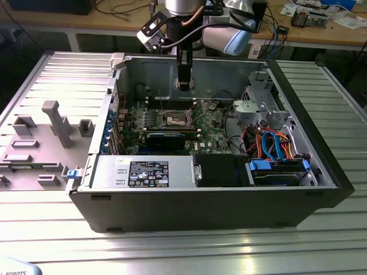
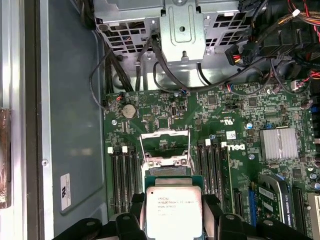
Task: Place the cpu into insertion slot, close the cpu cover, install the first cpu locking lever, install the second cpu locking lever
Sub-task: 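Place the cpu into insertion slot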
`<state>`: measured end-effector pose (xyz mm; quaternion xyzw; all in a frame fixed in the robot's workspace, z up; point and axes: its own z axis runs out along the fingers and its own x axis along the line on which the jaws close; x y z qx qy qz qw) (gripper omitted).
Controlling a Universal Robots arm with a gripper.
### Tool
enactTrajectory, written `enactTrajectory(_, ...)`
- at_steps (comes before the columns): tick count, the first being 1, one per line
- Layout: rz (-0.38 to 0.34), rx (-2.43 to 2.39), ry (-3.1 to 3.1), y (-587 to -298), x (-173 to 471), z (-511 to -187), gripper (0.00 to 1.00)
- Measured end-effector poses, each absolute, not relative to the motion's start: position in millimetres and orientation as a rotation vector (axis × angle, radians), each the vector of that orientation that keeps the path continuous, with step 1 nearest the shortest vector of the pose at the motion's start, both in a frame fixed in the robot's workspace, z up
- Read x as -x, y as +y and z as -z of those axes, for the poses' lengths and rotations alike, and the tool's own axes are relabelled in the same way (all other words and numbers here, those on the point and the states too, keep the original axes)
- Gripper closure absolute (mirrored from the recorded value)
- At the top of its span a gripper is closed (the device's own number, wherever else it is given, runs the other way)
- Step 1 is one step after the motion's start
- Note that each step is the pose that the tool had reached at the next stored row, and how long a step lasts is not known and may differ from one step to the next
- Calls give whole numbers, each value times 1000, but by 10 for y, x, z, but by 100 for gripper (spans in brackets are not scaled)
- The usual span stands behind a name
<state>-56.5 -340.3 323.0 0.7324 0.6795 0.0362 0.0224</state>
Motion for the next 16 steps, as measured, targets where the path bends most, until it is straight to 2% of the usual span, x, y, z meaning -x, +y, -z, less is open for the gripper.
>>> enactTrajectory(16,-112,-2269,2105,-3403,566,-3070,46)
